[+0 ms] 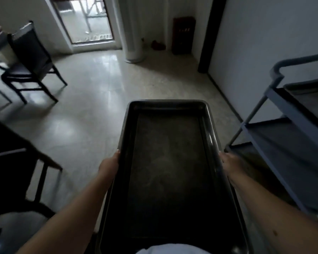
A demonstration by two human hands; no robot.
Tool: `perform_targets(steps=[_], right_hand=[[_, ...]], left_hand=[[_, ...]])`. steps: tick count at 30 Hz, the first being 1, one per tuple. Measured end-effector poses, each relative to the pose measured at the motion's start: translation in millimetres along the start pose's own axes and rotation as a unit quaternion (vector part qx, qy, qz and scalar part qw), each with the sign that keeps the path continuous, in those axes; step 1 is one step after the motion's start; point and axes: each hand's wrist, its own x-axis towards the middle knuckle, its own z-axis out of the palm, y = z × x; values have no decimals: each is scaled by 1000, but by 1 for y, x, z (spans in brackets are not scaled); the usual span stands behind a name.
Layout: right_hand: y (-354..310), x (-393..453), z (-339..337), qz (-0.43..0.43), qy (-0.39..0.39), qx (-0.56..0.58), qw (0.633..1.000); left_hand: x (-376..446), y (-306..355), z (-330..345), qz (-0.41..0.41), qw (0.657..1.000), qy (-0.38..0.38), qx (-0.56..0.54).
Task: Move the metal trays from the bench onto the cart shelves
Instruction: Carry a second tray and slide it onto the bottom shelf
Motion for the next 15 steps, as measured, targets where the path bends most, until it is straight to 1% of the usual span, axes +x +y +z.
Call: perform_targets(steps=[4,7,9,12,15], right_hand=[[-13,45,-5,28,61,60,996],[-24,89,-8,32,84,68,994],[-33,113,-11,48,89,88,991],[-44,141,-18,62,100,98,988],[-43,157,-33,87,127,113,982]], left_hand=[[62,60,32,25,999,-29,23],[105,107,55,42,996,-49,65],[129,137,67,34,996,-60,64],[154,173,85,15,993,-107,57],[174,203,111,26,984,-157,75]])
